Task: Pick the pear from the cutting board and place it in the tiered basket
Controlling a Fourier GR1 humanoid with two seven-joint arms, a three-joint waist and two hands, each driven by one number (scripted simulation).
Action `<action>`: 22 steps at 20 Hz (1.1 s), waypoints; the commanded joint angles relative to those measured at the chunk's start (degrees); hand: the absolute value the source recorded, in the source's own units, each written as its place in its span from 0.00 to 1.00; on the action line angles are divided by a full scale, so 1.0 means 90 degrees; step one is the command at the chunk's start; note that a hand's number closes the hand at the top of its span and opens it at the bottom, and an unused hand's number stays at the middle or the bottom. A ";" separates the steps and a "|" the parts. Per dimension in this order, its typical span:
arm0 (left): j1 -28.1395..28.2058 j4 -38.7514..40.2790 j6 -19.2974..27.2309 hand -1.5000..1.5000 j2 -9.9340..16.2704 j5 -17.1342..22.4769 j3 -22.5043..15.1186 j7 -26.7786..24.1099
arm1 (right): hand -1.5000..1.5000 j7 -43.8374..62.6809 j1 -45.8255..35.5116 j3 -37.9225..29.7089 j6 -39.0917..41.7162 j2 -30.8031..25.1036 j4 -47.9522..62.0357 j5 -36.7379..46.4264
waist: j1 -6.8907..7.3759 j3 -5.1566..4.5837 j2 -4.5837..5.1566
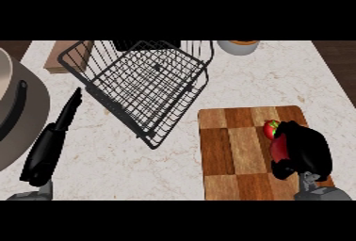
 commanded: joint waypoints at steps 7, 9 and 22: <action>-0.0004 -0.0138 -0.0258 0.50 0.0102 0.0133 0.0005 0.0130 | 1.00 0.2099 0.1314 0.0300 -0.0117 0.1449 -0.3914 0.0035 | 0.0188 0.0004 0.0012; -0.0118 0.0270 -0.0146 0.50 0.0048 0.0031 0.0003 -0.0306 | 1.00 0.2458 0.1229 0.0855 0.0444 0.1460 -0.4698 0.0361 | 0.0269 -0.0003 0.0060; -0.0474 0.0355 -0.0235 0.50 -0.0088 0.0077 0.0010 -0.0137 | 1.00 0.4320 -0.3207 0.1128 0.2699 0.1586 -0.4515 0.0292 | 0.0471 -0.0002 0.0092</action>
